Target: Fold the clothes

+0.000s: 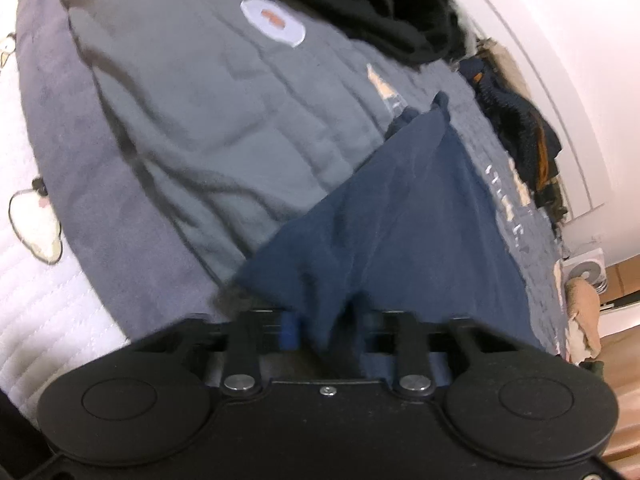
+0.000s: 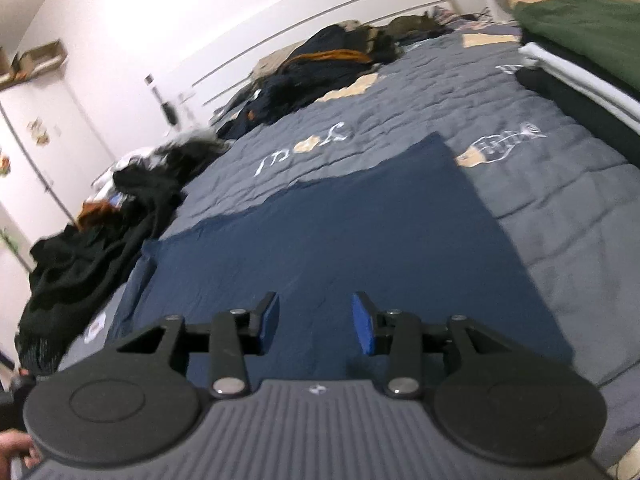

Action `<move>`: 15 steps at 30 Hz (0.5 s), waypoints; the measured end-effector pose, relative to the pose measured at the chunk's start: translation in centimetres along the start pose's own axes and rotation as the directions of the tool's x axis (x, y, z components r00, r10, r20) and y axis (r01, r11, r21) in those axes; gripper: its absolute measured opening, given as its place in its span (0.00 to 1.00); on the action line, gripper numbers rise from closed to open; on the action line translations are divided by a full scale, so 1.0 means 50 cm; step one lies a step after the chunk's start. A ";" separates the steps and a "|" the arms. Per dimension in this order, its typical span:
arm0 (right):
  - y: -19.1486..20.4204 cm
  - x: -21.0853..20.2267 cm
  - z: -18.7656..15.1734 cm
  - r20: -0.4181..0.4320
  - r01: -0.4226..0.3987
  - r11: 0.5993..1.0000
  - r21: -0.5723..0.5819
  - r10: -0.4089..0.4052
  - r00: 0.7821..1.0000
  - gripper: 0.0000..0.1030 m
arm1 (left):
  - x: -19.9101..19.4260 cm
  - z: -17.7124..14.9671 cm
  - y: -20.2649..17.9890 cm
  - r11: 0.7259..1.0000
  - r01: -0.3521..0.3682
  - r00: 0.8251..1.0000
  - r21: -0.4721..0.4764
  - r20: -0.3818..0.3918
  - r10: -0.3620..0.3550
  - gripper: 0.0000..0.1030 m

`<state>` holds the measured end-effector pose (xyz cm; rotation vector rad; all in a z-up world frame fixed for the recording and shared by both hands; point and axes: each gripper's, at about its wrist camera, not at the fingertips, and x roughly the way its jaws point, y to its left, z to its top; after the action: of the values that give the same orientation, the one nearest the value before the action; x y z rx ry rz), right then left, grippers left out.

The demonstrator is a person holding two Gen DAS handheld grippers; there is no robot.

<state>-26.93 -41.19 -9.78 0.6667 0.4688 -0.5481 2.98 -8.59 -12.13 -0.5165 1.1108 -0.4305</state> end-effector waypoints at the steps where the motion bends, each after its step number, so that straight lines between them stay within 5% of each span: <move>1: 0.006 0.003 -0.003 -0.006 -0.006 1.000 -0.010 0.005 1.000 0.39 | -0.003 -0.001 -0.004 1.000 -0.001 1.000 0.012 0.009 0.001 0.13; 15: -0.006 0.016 -0.011 -0.046 0.007 0.998 0.056 -0.004 0.999 0.40 | -0.043 -0.007 -0.057 0.989 0.012 0.995 0.146 0.099 -0.026 0.11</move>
<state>-26.62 -41.27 -10.73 0.7328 0.5003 -0.5537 1.65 -9.71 -9.01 -0.4164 0.9703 -0.4930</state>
